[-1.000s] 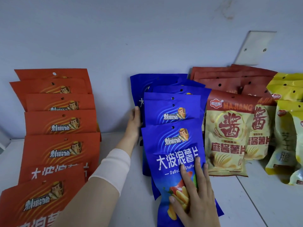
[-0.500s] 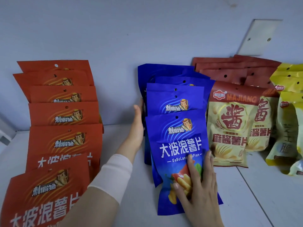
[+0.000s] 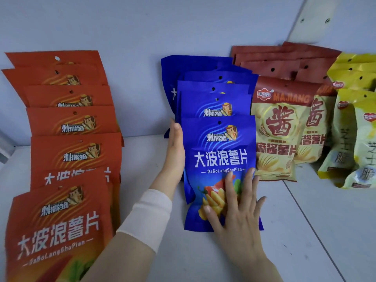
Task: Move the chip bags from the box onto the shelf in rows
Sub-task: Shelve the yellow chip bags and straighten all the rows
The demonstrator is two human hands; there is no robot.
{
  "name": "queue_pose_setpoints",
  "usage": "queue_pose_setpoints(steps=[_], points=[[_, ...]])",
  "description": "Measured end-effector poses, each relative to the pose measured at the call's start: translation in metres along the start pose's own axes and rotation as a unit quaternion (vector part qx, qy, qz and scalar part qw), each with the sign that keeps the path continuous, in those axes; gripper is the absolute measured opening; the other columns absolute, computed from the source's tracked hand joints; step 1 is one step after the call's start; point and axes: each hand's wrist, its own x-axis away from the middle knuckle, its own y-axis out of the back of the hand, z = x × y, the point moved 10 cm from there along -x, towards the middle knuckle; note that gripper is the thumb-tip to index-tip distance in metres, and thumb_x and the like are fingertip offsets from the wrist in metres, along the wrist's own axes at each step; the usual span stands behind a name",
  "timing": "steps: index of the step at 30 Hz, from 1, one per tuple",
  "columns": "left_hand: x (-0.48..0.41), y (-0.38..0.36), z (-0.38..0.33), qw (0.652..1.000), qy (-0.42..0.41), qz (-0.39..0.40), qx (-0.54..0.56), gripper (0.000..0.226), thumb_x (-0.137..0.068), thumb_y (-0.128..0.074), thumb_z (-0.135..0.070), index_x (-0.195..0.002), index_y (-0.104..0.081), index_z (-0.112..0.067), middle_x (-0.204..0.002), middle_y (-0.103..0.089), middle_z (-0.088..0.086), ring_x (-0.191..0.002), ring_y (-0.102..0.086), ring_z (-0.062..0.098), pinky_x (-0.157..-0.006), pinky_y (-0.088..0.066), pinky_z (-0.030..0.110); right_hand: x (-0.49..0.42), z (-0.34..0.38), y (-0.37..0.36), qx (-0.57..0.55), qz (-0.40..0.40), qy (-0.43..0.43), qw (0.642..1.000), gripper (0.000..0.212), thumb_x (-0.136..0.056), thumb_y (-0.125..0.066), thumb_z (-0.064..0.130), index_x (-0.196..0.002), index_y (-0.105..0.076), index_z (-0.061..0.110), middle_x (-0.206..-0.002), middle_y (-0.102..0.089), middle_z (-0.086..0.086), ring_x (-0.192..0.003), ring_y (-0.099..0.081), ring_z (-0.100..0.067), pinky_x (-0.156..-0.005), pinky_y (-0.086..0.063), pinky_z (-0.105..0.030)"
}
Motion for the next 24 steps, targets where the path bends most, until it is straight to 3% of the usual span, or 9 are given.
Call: queue_pose_setpoints(steps=[5,9,13,16,18,21,24], points=[[0.004,-0.001,0.004,0.999,-0.019,-0.026,-0.034,0.102,-0.050,-0.032,-0.097,-0.140,-0.020,-0.050,-0.151,-0.028,-0.011,-0.134,-0.036,0.017,-0.104,-0.039,0.047,-0.003,0.003,-0.006,0.056,0.024,0.031,0.998,0.068,-0.090,-0.012,0.063,-0.145,-0.017,0.023,-0.153,-0.016,-0.017,-0.140,-0.014,-0.037,-0.096,-0.031,-0.066],[0.010,-0.001,0.003,0.998,-0.003,-0.011,-0.061,0.105,-0.050,-0.035,-0.097,-0.140,-0.024,-0.045,-0.149,-0.033,-0.006,-0.127,-0.046,0.018,-0.098,-0.046,0.045,-0.004,0.002,-0.005,0.065,0.032,0.033,0.997,0.071,-0.089,-0.012,0.066,-0.144,-0.023,0.022,-0.153,-0.016,-0.015,-0.140,-0.014,-0.036,-0.095,-0.030,-0.066],[0.033,0.007,-0.014,0.991,-0.023,0.004,-0.134,0.092,-0.067,-0.036,-0.086,-0.143,-0.023,-0.036,-0.146,-0.036,-0.004,-0.127,-0.046,0.013,-0.099,-0.046,0.041,-0.002,0.004,0.000,0.083,0.030,0.038,0.995,0.073,-0.088,-0.011,0.067,-0.143,-0.025,0.020,-0.152,-0.017,-0.018,-0.139,-0.013,-0.037,-0.094,-0.031,-0.066],[0.048,0.019,-0.037,0.969,-0.067,-0.010,-0.236,0.068,-0.089,-0.031,-0.064,-0.145,-0.024,-0.025,-0.151,-0.029,-0.003,-0.136,-0.030,0.012,-0.111,-0.025,0.033,0.002,0.014,0.006,0.092,0.025,0.047,0.994,0.073,-0.089,-0.010,0.064,-0.143,-0.025,0.018,-0.152,-0.016,-0.020,-0.139,-0.012,-0.039,-0.095,-0.028,-0.067],[0.059,0.033,-0.055,0.941,-0.106,-0.036,-0.318,0.057,-0.097,-0.029,-0.046,-0.147,-0.020,-0.020,-0.155,-0.019,-0.001,-0.142,-0.016,0.013,-0.117,-0.012,0.037,0.009,0.028,0.008,0.107,0.022,0.068,0.992,0.071,-0.089,-0.016,0.062,-0.142,-0.027,0.016,-0.152,-0.017,-0.022,-0.139,-0.013,-0.041,-0.096,-0.027,-0.068],[0.079,0.055,-0.082,0.885,-0.147,-0.037,-0.441,0.058,-0.098,-0.030,-0.045,-0.148,-0.014,-0.022,-0.157,-0.008,0.001,-0.144,-0.001,0.015,-0.117,-0.001,0.043,0.027,0.062,0.010,0.104,0.013,0.101,0.989,0.069,-0.086,-0.029,0.056,-0.140,-0.032,0.013,-0.150,-0.019,-0.023,-0.138,-0.016,-0.041,-0.097,-0.027,-0.069],[0.100,0.090,-0.112,0.780,-0.175,-0.044,-0.600,0.058,-0.096,-0.029,-0.048,-0.148,-0.016,-0.024,-0.157,-0.005,0.005,-0.144,0.004,0.022,-0.115,0.004,0.044,0.053,0.112,0.006,0.096,0.024,0.132,0.986,0.066,-0.091,-0.015,0.056,-0.140,-0.033,0.015,-0.151,-0.020,-0.022,-0.138,-0.017,-0.040,-0.096,-0.027,-0.068]])
